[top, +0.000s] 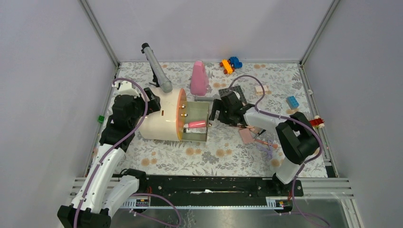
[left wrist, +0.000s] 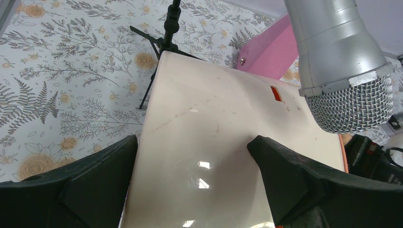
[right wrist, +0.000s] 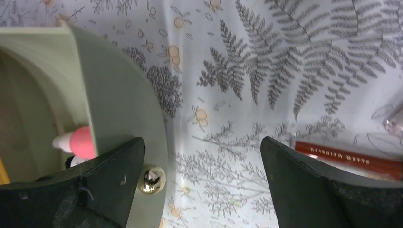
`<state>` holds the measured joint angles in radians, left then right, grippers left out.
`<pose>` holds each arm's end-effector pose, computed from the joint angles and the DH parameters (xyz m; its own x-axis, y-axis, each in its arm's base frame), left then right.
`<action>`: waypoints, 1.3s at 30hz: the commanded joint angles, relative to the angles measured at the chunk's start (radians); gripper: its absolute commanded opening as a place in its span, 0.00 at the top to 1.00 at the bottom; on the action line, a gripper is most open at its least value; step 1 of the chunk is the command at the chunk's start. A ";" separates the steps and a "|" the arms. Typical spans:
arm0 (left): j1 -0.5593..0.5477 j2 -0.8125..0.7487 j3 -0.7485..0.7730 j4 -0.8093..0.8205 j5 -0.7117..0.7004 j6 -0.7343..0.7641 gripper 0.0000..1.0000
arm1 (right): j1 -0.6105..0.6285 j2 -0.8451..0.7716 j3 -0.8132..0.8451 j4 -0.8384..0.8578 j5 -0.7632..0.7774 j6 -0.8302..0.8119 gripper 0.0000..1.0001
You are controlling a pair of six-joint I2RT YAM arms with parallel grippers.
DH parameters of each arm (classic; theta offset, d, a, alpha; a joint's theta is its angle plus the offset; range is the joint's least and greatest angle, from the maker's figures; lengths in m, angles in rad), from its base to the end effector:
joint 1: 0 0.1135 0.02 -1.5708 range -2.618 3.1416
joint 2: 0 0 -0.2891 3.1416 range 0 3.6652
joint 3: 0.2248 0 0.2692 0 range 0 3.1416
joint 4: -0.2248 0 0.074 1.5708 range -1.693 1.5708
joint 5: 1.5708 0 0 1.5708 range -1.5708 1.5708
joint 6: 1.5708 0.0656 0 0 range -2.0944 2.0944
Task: Organize the makeup
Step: Close the drawer in the storage box.
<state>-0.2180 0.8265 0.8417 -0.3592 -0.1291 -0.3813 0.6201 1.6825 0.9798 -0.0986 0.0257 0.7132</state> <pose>0.2132 -0.0386 0.3432 -0.3414 -0.3023 -0.8900 -0.0333 0.9501 -0.3100 0.3171 0.2243 0.1767 -0.8126 0.2234 -0.5383 -0.0459 0.8962 0.4413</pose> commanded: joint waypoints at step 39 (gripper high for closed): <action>-0.009 0.048 -0.050 -0.051 0.257 0.055 0.06 | 0.214 0.257 0.220 0.342 -0.285 0.170 0.01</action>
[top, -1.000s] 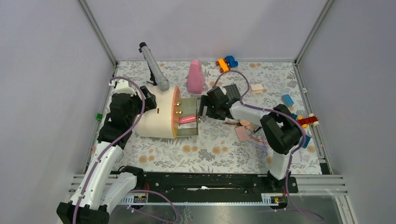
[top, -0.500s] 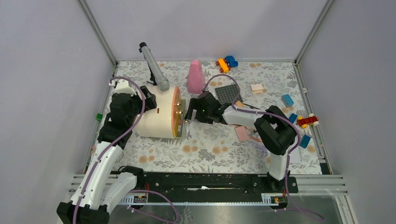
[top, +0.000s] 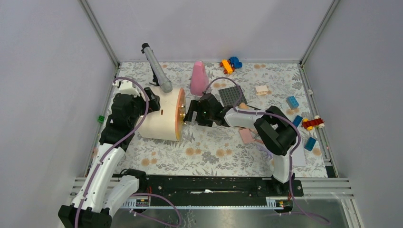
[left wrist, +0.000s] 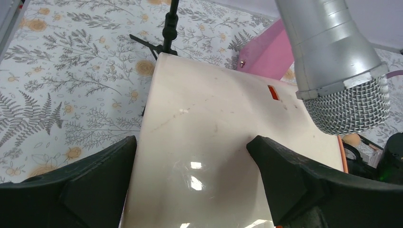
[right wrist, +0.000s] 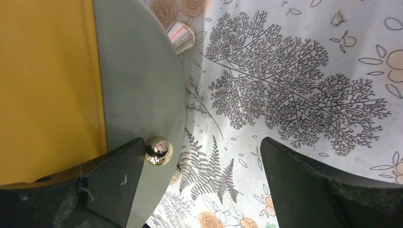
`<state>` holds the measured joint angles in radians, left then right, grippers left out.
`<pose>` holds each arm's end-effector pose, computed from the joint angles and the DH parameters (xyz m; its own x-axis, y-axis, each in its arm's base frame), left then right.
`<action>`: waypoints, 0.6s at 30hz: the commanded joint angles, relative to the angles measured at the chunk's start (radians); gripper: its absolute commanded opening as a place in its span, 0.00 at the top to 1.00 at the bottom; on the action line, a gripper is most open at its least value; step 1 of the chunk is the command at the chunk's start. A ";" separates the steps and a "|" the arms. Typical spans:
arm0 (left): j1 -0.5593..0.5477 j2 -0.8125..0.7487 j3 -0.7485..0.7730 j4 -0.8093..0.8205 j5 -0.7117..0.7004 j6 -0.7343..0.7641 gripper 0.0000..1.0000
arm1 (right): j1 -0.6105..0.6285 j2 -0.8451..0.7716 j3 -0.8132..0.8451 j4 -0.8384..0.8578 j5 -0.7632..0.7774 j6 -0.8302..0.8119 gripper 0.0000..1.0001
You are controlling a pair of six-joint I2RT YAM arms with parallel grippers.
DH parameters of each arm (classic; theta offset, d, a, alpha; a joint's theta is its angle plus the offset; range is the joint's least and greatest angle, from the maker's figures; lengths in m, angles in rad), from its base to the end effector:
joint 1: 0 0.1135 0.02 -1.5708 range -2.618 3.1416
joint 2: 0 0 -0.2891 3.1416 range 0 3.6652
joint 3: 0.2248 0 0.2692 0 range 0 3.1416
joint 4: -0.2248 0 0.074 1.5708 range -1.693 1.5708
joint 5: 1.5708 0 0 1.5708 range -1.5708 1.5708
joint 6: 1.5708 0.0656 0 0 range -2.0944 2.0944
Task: Organize the makeup
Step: Close the drawer in the storage box.
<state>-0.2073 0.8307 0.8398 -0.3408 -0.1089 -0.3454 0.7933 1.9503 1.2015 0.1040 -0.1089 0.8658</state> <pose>0.2153 -0.0380 0.3440 -0.3351 -0.2734 -0.9016 -0.0100 0.9579 -0.2868 0.3256 0.3410 0.1637 -0.8592 0.2064 -0.4682 -0.1775 0.7380 0.6510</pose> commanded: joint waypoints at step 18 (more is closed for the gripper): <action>-0.022 0.073 -0.052 -0.150 0.261 -0.044 0.12 | 0.040 -0.323 -0.182 -0.154 0.233 -0.066 0.00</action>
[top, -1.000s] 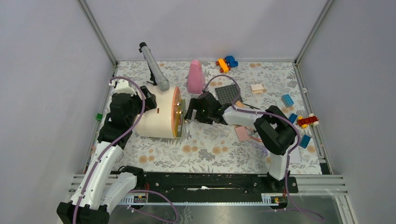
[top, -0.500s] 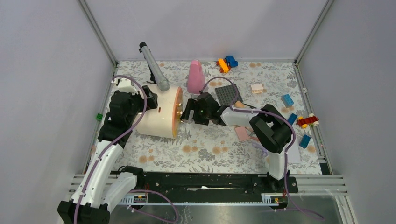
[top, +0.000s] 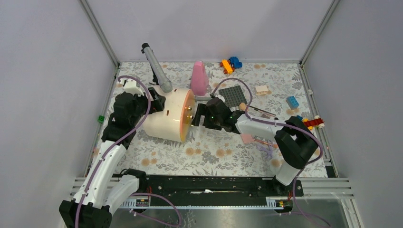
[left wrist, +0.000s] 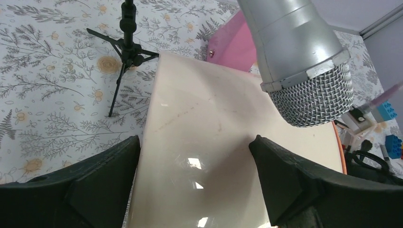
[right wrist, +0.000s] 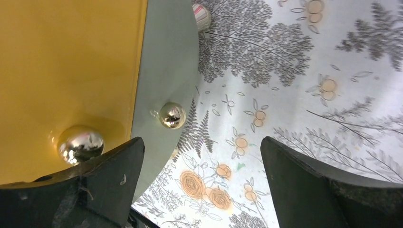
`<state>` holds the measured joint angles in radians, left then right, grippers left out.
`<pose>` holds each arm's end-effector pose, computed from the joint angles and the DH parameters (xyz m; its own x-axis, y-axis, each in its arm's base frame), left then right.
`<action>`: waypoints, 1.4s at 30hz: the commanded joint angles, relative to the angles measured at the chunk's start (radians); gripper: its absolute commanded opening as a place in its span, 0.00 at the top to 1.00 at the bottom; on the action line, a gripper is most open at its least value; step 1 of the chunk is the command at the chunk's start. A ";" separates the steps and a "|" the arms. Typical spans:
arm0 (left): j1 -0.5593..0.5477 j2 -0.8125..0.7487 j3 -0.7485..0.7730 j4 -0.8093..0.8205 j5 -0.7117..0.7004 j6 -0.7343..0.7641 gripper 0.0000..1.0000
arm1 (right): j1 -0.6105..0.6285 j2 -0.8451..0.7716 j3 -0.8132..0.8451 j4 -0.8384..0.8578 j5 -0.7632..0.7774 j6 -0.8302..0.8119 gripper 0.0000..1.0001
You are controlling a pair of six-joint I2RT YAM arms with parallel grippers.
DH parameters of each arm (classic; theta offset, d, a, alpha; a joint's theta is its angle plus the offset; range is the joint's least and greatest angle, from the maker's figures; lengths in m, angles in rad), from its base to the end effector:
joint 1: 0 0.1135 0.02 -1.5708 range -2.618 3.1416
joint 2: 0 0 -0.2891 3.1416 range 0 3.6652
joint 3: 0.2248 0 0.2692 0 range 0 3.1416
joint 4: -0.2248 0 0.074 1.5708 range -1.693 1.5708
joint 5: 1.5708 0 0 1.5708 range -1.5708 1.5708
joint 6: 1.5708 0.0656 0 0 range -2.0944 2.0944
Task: Organize the makeup
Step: Close the drawer in the storage box, then open the drawer in the storage box.
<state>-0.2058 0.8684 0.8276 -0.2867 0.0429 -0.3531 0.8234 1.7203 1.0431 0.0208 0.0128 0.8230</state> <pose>0.2246 -0.0498 0.3385 -0.3798 -0.2736 -0.8837 0.1200 0.9326 -0.3404 0.2832 0.3044 0.1965 -0.8148 0.1994 -0.5444 -0.1899 0.7954 0.5755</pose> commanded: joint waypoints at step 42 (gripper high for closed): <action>-0.009 0.014 -0.048 -0.201 0.027 -0.015 0.29 | 0.005 -0.060 -0.347 0.912 -0.077 0.515 0.49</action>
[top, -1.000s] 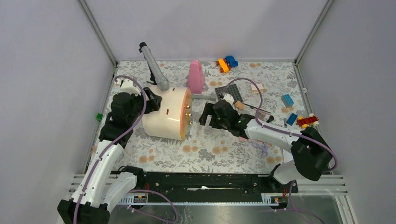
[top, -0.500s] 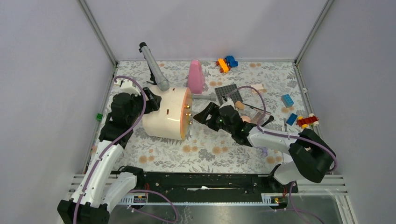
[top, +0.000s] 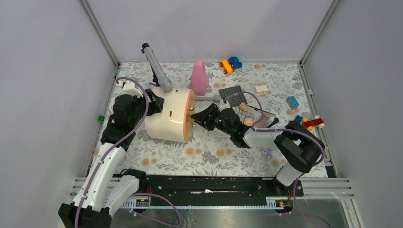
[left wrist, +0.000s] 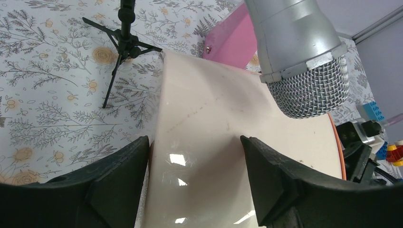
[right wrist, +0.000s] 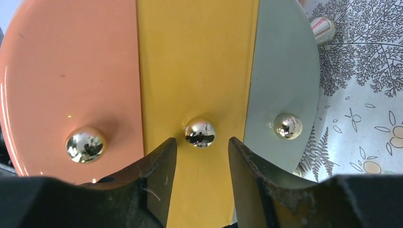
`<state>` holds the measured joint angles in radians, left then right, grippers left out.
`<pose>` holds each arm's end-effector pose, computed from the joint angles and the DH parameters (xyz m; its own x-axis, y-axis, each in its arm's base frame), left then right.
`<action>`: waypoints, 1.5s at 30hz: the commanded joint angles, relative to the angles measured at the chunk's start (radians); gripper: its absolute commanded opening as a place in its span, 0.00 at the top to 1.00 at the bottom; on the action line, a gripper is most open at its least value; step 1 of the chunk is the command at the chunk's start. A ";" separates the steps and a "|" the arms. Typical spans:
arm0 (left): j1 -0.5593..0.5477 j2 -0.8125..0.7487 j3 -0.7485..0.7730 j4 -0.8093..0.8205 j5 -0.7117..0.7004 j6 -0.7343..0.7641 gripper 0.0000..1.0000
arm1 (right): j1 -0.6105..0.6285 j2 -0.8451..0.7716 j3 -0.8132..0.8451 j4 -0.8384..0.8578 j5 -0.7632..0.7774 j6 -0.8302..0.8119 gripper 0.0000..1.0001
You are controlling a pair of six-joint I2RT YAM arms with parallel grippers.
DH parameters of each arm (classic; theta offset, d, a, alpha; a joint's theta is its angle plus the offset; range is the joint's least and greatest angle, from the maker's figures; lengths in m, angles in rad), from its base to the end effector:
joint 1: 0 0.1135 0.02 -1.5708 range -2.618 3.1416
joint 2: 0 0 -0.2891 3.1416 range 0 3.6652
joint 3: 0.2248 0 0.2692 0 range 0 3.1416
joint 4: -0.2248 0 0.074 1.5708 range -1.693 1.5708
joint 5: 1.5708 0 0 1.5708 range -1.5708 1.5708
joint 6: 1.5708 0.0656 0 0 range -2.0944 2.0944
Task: Organize the makeup
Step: Open the drawer in the storage box.
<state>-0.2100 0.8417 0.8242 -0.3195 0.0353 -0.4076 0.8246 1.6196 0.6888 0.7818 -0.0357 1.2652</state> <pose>0.2172 -0.0487 0.3384 -0.3924 -0.3214 -0.8618 0.0930 0.9183 -0.3848 0.2542 0.2784 0.2069 -0.7530 0.5895 -0.2925 -0.1319 0.3003 0.9447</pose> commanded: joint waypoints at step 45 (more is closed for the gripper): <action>0.005 0.040 -0.044 -0.167 0.037 0.039 0.28 | -0.007 -0.528 -0.277 -0.364 0.430 -0.118 0.79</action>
<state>-0.2058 0.8471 0.8242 -0.3126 0.0650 -0.4103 0.8181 1.1313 0.4248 0.4736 0.2813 1.1767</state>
